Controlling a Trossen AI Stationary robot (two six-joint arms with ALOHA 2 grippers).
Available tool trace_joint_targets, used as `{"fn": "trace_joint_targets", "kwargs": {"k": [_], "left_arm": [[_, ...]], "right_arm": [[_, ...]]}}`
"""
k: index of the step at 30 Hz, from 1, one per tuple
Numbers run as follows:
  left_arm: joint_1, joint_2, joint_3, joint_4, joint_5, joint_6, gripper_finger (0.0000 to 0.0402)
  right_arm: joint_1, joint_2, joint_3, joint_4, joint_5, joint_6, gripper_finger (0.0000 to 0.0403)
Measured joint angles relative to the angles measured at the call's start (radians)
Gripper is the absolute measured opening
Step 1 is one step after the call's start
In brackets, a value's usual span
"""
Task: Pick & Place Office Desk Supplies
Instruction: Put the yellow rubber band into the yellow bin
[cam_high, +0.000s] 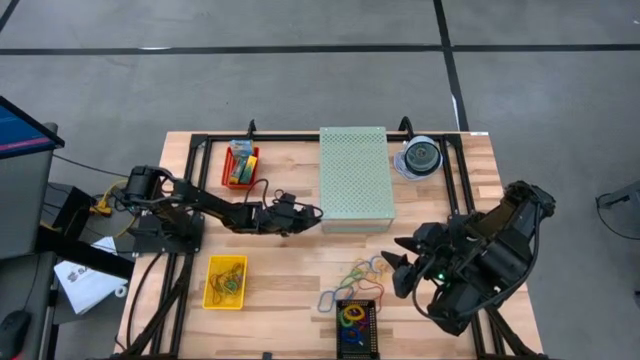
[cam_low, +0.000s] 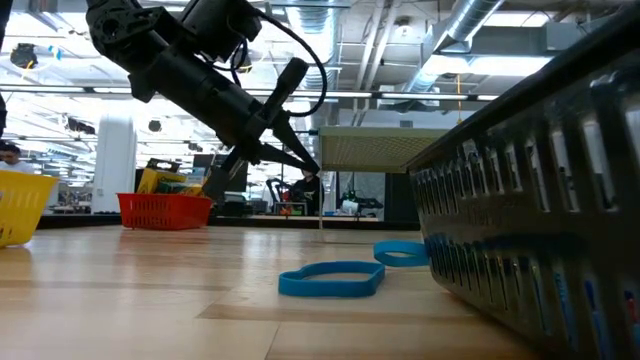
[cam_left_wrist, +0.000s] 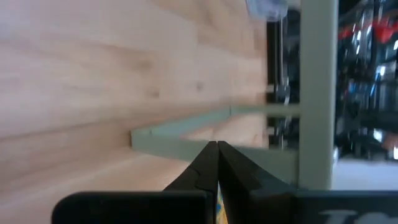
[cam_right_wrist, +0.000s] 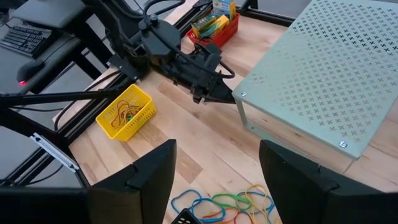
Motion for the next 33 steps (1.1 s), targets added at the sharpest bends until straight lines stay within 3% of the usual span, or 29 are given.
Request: {"fn": "trace_joint_targets", "kwargs": {"k": [6,11,18,22,27,31,33], "left_arm": [[-0.035,-0.029,0.000,-0.018,0.139,0.076,0.0000],[-0.090,-0.156,0.000,-0.197,0.192,0.230,0.0010],[-0.223,-0.349,0.000,-0.283,0.276,0.453,0.0079],[-0.325,-0.415,0.000,-0.227,0.250,0.570,0.0125],[-0.389,-0.447,0.001,-0.059,0.065,0.654,0.0153],[-0.379,-0.449,0.001,0.155,-0.017,0.739,0.0153],[-0.368,-0.449,0.006,0.277,-0.019,0.823,0.0151]], "right_arm": [[0.018,0.000,0.000,0.000,0.000,0.041,0.0227],[0.034,0.000,0.000,0.000,0.000,0.058,0.0227],[0.052,0.000,-0.020,0.000,-0.021,0.089,0.0227],[0.057,-0.001,-0.096,0.000,-0.181,0.238,0.0226],[0.058,0.000,-0.268,0.021,-0.440,0.506,0.0223],[0.031,0.002,-0.355,0.090,-0.598,0.525,0.0217],[0.013,0.001,-0.385,0.118,-0.612,0.505,0.0211]]}}
